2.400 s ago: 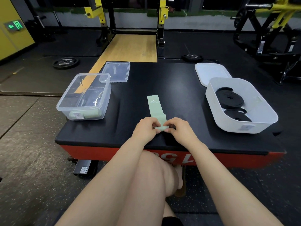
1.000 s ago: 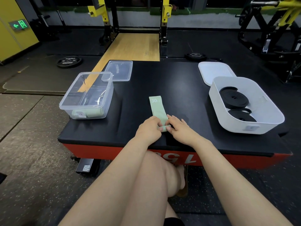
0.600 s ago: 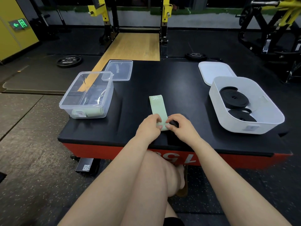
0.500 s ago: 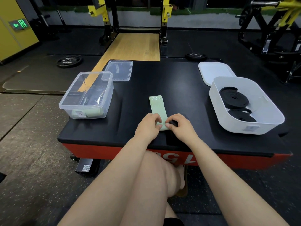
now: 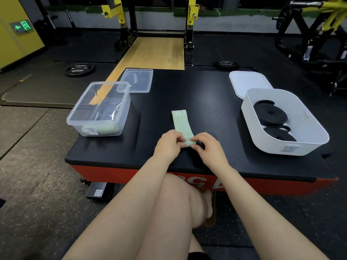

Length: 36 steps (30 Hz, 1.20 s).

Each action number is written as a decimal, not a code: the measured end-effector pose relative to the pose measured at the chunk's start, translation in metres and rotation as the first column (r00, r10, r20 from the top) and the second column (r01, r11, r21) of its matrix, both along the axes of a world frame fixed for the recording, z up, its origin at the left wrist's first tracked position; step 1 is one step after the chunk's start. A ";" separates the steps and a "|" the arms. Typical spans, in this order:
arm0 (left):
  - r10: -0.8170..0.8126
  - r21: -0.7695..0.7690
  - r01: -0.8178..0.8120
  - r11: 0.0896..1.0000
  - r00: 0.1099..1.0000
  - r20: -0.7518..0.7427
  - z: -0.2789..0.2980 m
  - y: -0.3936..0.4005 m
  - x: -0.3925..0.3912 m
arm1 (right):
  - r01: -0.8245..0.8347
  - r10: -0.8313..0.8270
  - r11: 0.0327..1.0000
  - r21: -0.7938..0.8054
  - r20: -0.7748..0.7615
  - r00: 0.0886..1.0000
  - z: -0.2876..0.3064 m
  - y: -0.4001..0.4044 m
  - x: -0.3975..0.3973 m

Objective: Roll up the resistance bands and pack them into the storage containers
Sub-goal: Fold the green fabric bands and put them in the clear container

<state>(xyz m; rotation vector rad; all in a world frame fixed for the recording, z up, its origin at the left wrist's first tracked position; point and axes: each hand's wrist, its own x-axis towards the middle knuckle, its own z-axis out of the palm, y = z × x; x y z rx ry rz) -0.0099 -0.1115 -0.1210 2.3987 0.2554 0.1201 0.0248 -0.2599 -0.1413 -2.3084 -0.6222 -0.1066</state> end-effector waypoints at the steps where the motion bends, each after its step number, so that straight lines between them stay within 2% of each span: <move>1: 0.005 -0.003 -0.005 1.000 1.000 -0.005 0.000 0.000 0.001 | -0.008 0.008 1.000 -0.021 0.001 1.000 -0.001 -0.001 0.000; 6: 0.031 0.003 -0.031 1.000 0.999 -0.014 0.000 -0.001 0.003 | 0.022 -0.024 0.997 -0.078 -0.027 0.999 0.002 0.005 0.005; 10: -0.004 0.062 0.002 0.998 0.999 0.040 0.001 0.001 0.003 | 0.039 -0.045 0.996 -0.077 -0.078 0.996 0.006 0.007 0.010; 15: -0.009 0.083 0.008 0.996 1.000 0.009 0.000 0.001 0.006 | 0.040 -0.051 0.995 -0.094 -0.117 0.992 0.010 0.011 0.015; 25: 0.072 0.024 -0.071 0.997 0.997 -0.041 -0.002 -0.001 0.012 | 0.046 -0.047 0.992 -0.117 -0.011 0.999 0.005 0.009 0.010; 31: 0.068 0.022 -0.067 0.997 0.997 -0.042 -0.002 -0.002 0.010 | 0.028 -0.033 0.996 -0.084 -0.050 0.998 0.008 0.010 0.016; 36: 0.030 0.054 -0.027 0.998 0.998 -0.059 -0.001 0.000 0.006 | -0.023 0.012 0.990 -0.136 -0.076 0.997 0.015 0.008 0.016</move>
